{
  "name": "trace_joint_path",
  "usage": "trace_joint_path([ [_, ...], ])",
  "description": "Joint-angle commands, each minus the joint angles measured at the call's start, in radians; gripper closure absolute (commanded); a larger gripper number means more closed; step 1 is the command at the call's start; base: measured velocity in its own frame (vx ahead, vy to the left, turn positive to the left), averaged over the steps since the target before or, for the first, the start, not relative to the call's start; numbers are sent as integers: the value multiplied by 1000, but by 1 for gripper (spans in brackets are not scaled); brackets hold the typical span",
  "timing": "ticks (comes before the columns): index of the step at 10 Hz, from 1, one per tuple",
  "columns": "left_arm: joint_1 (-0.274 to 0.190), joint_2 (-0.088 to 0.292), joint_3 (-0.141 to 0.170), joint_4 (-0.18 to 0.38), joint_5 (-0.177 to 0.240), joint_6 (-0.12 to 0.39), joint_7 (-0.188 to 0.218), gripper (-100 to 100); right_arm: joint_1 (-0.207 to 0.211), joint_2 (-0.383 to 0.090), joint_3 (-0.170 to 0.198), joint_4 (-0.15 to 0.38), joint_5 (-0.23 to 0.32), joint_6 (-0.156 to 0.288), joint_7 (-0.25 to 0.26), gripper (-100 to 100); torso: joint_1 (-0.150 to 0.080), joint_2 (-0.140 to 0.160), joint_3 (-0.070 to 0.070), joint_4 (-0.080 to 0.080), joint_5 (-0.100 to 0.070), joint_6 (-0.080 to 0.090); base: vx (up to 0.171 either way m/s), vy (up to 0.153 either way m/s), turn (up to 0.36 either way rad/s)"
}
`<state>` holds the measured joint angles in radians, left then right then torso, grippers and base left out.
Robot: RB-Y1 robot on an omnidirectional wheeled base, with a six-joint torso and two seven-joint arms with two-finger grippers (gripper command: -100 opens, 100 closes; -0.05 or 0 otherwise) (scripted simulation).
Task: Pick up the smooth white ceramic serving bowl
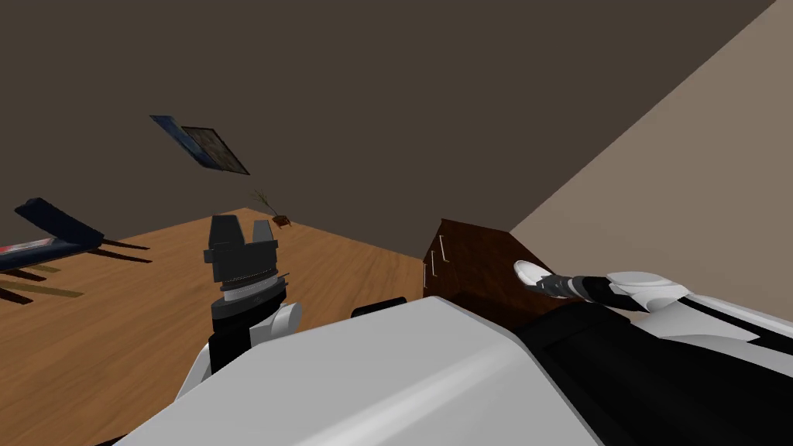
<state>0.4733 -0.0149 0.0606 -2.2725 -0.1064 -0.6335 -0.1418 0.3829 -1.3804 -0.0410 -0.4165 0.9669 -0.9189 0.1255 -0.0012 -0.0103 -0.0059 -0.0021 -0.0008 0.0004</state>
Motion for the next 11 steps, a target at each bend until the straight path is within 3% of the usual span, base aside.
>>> trace_joint_path([
  [1,0,0,0,0,0,0,0,0,13,6,-19,-35,6,2,23,-100,0,0,0,0,0,0,173,-9,-209],
  [7,0,0,0,0,0,0,0,0,48,20,-66,-122,21,-2,83,-100,0,4,2,1,0,1,142,-20,-212],
  [11,0,0,0,0,0,0,0,0,83,33,-113,-207,37,-5,143,-100,-1,1,0,0,0,-1,168,1,-244],
])
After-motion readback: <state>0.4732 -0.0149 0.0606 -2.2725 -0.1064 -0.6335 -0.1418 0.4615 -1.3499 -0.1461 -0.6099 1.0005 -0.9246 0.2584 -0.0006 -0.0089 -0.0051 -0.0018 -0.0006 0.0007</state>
